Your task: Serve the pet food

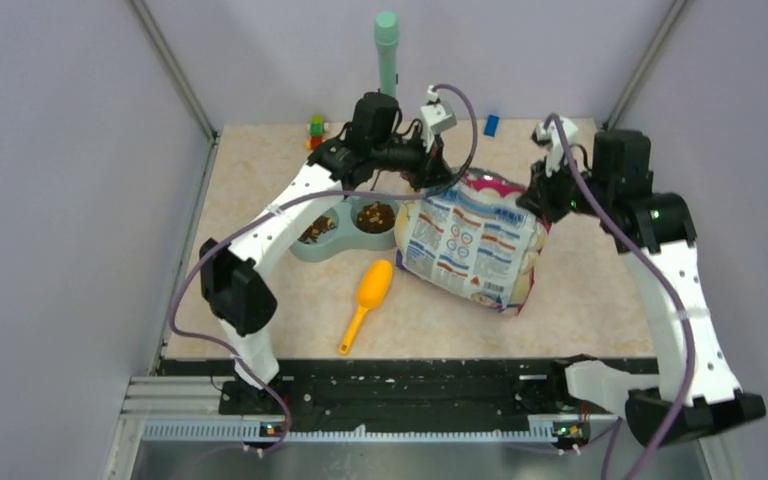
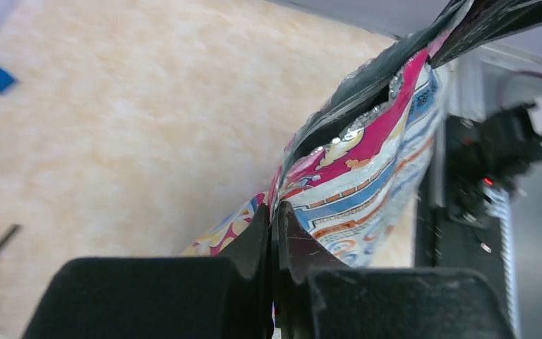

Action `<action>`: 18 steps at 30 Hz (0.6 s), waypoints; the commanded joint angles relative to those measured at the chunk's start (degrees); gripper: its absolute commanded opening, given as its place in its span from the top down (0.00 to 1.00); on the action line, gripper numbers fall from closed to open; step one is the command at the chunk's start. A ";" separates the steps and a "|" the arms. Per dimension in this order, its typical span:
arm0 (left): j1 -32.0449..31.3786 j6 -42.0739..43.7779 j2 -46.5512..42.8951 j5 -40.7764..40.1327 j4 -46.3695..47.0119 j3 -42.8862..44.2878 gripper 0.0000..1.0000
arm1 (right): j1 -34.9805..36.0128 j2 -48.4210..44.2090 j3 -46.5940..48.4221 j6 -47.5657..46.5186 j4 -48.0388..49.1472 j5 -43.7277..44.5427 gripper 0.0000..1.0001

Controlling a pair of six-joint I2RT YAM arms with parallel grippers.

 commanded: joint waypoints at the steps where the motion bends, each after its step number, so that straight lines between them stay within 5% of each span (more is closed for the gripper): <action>1: 0.97 -3.63 3.43 -7.31 14.12 15.69 1.00 | -3.96 7.45 17.77 -0.37 12.83 2.52 1.00; 6: 1.02 -0.88 -1.26 -6.97 12.25 13.70 1.00 | -3.95 1.80 15.54 0.07 14.63 1.40 1.00; 14: -0.71 -5.96 -10.08 7.58 11.97 -17.94 1.00 | -3.97 -16.47 -11.72 2.65 4.20 -2.43 1.00; 16: -1.18 -5.90 -7.65 9.56 8.38 -17.53 1.00 | -3.99 -17.22 -13.85 4.62 3.63 -5.94 0.85; 18: -1.19 -4.93 -4.26 10.45 3.26 -14.46 1.00 | -3.90 -16.52 -13.71 4.74 3.84 -10.10 0.81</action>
